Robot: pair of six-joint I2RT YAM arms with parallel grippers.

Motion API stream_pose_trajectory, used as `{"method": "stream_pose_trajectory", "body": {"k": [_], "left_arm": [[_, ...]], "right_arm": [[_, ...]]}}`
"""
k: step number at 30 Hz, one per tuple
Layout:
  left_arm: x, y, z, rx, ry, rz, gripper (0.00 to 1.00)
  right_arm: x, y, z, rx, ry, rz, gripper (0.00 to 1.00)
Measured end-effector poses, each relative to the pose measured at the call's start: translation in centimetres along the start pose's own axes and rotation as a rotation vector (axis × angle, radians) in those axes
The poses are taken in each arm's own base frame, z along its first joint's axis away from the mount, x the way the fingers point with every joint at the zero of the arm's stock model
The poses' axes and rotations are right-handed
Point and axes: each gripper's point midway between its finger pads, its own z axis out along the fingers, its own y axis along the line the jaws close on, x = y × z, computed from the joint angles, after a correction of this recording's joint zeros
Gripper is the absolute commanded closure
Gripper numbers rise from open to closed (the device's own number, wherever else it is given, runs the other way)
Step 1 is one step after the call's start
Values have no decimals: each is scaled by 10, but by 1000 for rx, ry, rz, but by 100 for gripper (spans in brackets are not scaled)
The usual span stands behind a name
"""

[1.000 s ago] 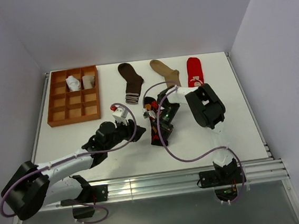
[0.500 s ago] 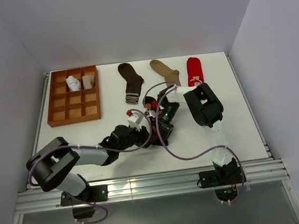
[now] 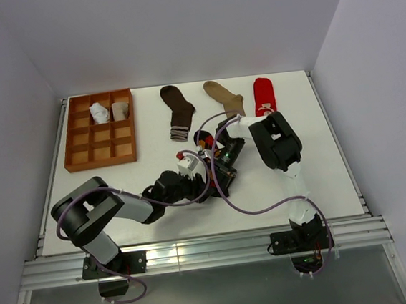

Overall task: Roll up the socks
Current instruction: Roll the sock at the center of the board.

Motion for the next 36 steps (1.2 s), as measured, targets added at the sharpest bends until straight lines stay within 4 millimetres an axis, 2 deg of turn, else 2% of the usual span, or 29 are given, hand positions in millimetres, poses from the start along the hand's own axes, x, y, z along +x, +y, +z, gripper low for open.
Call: {"method": "stream_pose_trajectory", "body": {"k": [12,16,21,22,23,29,36], "left_arm": [[14,0,7,25,27,-45,57],[14,0,8,21,25,-71,71],[11,1,11,6,22,-107,90],[10,1,12,0,22,-114,98],[10,1,13,-7,24,-124,100],[12,5,17,-56,45,-170,100],[11,9,23,-119,69,-251,100]], "right_arm": [[0,0,0,-4,0,17,73],[0,-1,0,0,2,26,73],[-1,-1,-1,5,-2,53,63],[-1,0,-1,6,-4,59,62],[-1,0,-1,8,-6,63,59],[-4,1,-10,84,-45,30,54],[-21,-5,-32,258,-162,-97,51]]}}
